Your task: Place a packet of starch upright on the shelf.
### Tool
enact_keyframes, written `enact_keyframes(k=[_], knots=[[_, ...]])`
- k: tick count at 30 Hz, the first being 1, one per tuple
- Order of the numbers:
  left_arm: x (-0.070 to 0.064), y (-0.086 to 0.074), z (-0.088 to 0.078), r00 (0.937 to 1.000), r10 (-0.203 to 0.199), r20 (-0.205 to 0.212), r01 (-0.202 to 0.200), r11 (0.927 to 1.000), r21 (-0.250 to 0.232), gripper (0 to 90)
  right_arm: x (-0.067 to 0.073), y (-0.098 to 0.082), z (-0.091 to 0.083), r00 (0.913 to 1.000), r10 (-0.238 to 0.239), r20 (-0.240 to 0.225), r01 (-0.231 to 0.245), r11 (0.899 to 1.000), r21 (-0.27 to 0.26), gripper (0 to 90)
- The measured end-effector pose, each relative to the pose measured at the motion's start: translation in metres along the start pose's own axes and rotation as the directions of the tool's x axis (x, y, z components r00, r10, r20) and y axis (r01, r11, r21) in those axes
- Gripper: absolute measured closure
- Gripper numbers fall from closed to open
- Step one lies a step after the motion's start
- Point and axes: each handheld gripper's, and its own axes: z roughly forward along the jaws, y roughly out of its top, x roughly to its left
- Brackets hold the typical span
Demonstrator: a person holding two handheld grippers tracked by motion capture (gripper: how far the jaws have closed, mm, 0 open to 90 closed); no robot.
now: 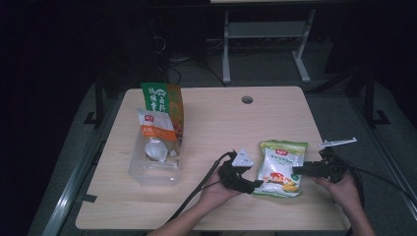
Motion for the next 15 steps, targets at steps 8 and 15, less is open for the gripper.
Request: enact_keyframes(k=[8, 15], knots=[[0.0002, -0.0008, 0.0050, 0.9998, -0.014, 0.012, 0.014, 0.9998, 0.012, 31.9, -0.0061, 0.0024, 0.0102, 0.9928, 0.063, -0.102, -0.065, 0.998, -0.019, 58.2], [0.0022, -0.0004, 0.0098, 0.9995, -0.027, 0.018, 0.027, 0.9995, 0.014, 30.8, 0.0029, 0.0025, 0.0090, 0.9984, -0.015, -0.055, 0.014, 1.000, -0.016, 83.3]])
